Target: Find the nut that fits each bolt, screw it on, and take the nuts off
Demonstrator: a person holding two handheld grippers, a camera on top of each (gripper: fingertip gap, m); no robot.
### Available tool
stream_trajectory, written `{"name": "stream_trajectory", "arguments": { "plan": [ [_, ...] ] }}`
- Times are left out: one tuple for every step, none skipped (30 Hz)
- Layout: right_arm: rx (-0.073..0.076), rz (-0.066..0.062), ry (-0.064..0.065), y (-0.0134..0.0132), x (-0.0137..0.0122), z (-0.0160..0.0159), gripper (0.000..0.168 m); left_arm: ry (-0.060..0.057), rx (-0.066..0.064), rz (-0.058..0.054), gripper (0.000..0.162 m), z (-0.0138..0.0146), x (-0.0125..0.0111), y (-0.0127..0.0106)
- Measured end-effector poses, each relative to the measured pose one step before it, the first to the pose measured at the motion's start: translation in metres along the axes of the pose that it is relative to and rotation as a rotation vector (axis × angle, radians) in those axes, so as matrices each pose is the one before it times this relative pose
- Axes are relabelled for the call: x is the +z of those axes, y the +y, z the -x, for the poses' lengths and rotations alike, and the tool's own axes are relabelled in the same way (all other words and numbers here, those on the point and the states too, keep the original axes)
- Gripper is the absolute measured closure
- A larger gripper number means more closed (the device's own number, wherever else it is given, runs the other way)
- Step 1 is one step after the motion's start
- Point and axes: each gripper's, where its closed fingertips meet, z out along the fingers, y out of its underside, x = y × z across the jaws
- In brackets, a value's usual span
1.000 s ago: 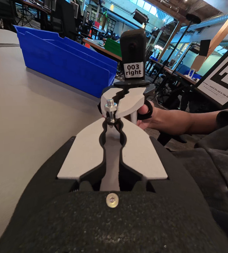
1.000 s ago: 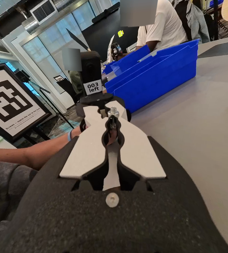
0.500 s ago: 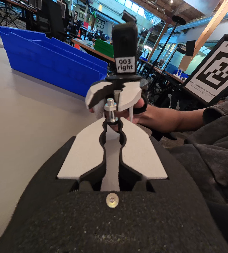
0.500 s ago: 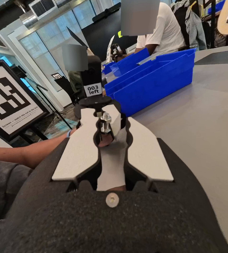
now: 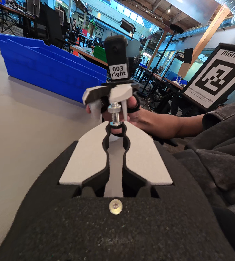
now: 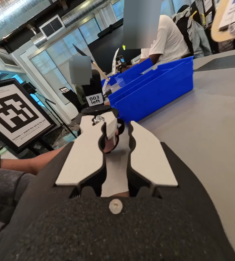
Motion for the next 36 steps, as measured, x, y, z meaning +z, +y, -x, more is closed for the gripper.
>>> {"name": "stream_trajectory", "arguments": {
  "plan": [
    [0.0033, -0.0183, 0.0035, -0.00335, -0.00458, -0.00179, 0.140, -0.0085, -0.0018, -0.0104, 0.148, 0.00159, -0.00213, -0.00213],
    [0.0077, -0.0040, -0.0117, -0.00108, -0.00067, 0.00226, 0.139, -0.0061, -0.0009, -0.0003, 0.148, 0.00136, -0.00121, -0.00036],
    [-0.0004, 0.0139, -0.0151, 0.00168, 0.00329, 0.00523, 0.138, -0.0017, -0.0029, 0.0044, 0.148, 0.00105, -0.00011, 0.00078],
    [-0.0148, 0.0190, -0.0150, 0.00317, 0.00606, 0.00682, 0.136, -0.0033, -0.0020, 0.0049, 0.148, 0.00094, 0.00063, 0.00129],
    [-0.0205, 0.0177, -0.0111, 0.00334, 0.00714, 0.00651, 0.134, -0.0056, -0.0002, 0.0053, 0.148, 0.00098, 0.00107, 0.00116],
    [-0.0157, 0.0174, -0.0074, 0.00299, 0.00639, 0.00462, 0.134, 0.0019, 0.0000, 0.0060, 0.148, -0.00041, 0.00108, 0.00098],
    [-0.0067, 0.0108, 0.0002, 0.00179, 0.00416, 0.00129, 0.134, 0.0051, 0.0016, 0.0003, 0.148, -0.00131, 0.00077, 0.00009],
    [0.0011, 0.0030, 0.0057, 0.00069, 0.00093, -0.00202, 0.135, 0.0068, 0.0033, -0.0087, 0.148, -0.00194, 0.00003, -0.00143],
    [0.0101, -0.0043, 0.0143, -0.00008, -0.00283, -0.00592, 0.136, 0.0114, 0.0013, -0.0096, 0.148, -0.00236, -0.00064, -0.00187],
    [0.0206, -0.0179, 0.0148, -0.00209, -0.00642, -0.00800, 0.136, 0.0046, 0.0015, -0.0111, 0.148, -0.00123, -0.00133, -0.00226],
    [0.0227, -0.0259, 0.0158, -0.00388, -0.00879, -0.00889, 0.139, 0.0007, 0.0026, -0.0074, 0.148, -0.00021, -0.00168, -0.00176],
    [0.0163, -0.0196, 0.0106, -0.00378, -0.00826, -0.00688, 0.139, -0.0064, 0.0009, 0.0022, 0.148, 0.00133, -0.00134, 0.00001],
    [0.0081, -0.0073, 0.0030, -0.00255, -0.00530, -0.00277, 0.139, -0.0122, 0.0001, 0.0052, 0.148, 0.00261, -0.00080, 0.00102],
    [-0.0022, 0.0035, -0.0043, -0.00056, -0.00122, 0.00199, 0.139, -0.0048, -0.0042, 0.0077, 0.148, 0.00194, 0.00010, 0.00182],
    [-0.0179, 0.0120, -0.0078, 0.00169, 0.00325, 0.00572, 0.138, 0.0007, -0.0056, 0.0085, 0.148, 0.00111, 0.00079, 0.00190],
    [-0.0225, 0.0150, -0.0095, 0.00330, 0.00689, 0.00753, 0.136, -0.0048, 0.0002, 0.0063, 0.148, 0.00110, 0.00140, 0.00151],
    [-0.0197, 0.0204, -0.0161, 0.00447, 0.00917, 0.00835, 0.135, 0.0004, 0.0021, 0.0070, 0.148, -0.00032, 0.00182, 0.00129],
    [-0.0118, 0.0167, -0.0163, 0.00335, 0.00886, 0.00654, 0.133, 0.0027, 0.0021, 0.0064, 0.148, -0.00109, 0.00195, 0.00105],
    [0.0001, 0.0050, -0.0045, 0.00089, 0.00622, 0.00228, 0.134, 0.0020, 0.0041, 0.0038, 0.148, -0.00140, 0.00175, 0.00074],
    [0.0089, -0.0074, 0.0028, -0.00137, 0.00208, -0.00166, 0.135, 0.0060, 0.0034, 0.0025, 0.148, -0.00190, 0.00118, 0.00036],
    [0.0160, -0.0152, 0.0048, -0.00244, -0.00239, -0.00482, 0.136, 0.0040, 0.0016, -0.0024, 0.148, -0.00140, 0.00038, -0.00046],
    [0.0208, -0.0082, -0.0031, -0.00147, -0.00532, -0.00516, 0.130, -0.0103, -0.0007, -0.0078, 0.148, 0.00125, -0.00046, -0.00147],
    [0.0169, -0.0036, 0.0019, -0.00065, -0.00709, -0.00531, 0.127, -0.0053, -0.0014, -0.0035, 0.148, 0.00170, -0.00107, -0.00060],
    [-0.0036, -0.0010, 0.0346, -0.00012, -0.00809, -0.00808, 0.138, 0.0102, -0.0030, -0.0060, 0.148, -0.00029, -0.00132, -0.00086],
    [-0.0132, -0.0203, 0.0323, -0.00242, -0.00768, -0.00657, 0.138, 0.0054, -0.0046, -0.0107, 0.148, -0.00021, -0.00135, -0.00173],
    [0.0035, -0.0155, 0.0050, -0.00245, -0.00484, -0.00179, 0.138, -0.0040, -0.0002, -0.0047, 0.148, 0.00085, -0.00095, -0.00104],
    [0.0088, -0.0004, -0.0151, -0.00130, -0.00079, 0.00293, 0.137, -0.0054, 0.0009, 0.0013, 0.148, 0.00116, -0.00042, 0.00001],
    [-0.0028, 0.0065, -0.0134, -0.00023, 0.00300, 0.00503, 0.136, -0.0015, -0.0013, 0.0024, 0.148, 0.00063, 0.00006, 0.00062],
    [-0.0134, 0.0070, -0.0152, 0.00038, 0.00570, 0.00693, 0.135, -0.0011, -0.0012, 0.0021, 0.148, 0.00016, 0.00050, 0.00063],
    [-0.0131, 0.0091, -0.0154, 0.00136, 0.00704, 0.00694, 0.135, -0.0023, 0.0024, 0.0030, 0.148, -0.00010, 0.00066, 0.00059],
    [-0.0065, 0.0139, -0.0120, 0.00226, 0.00726, 0.00518, 0.133, 0.0004, 0.0032, 0.0045, 0.148, -0.00075, 0.00072, 0.00059],
    [-0.0021, 0.0114, -0.0106, 0.00202, 0.00501, 0.00299, 0.133, 0.0004, 0.0026, 0.0022, 0.148, -0.00063, 0.00073, 0.00023],
    [0.0054, 0.0032, 0.0003, 0.00130, 0.00192, -0.00087, 0.133, 0.0027, 0.0021, -0.0014, 0.148, -0.00093, 0.00036, -0.00023],
    [0.0098, -0.0022, 0.0093, 0.00049, -0.00191, -0.00445, 0.134, 0.0067, -0.0005, -0.0018, 0.148, -0.00136, 0.00012, -0.00027],
    [0.0132, -0.0084, 0.0041, -0.00060, -0.00536, -0.00525, 0.130, -0.0026, -0.0002, -0.0029, 0.148, 0.00026, -0.00044, -0.00064],
    [0.0157, -0.0050, 0.0203, -0.00067, -0.00784, -0.00829, 0.136, 0.0017, 0.0004, -0.0052, 0.148, 0.00012, -0.00097, -0.00086]
  ]
}}
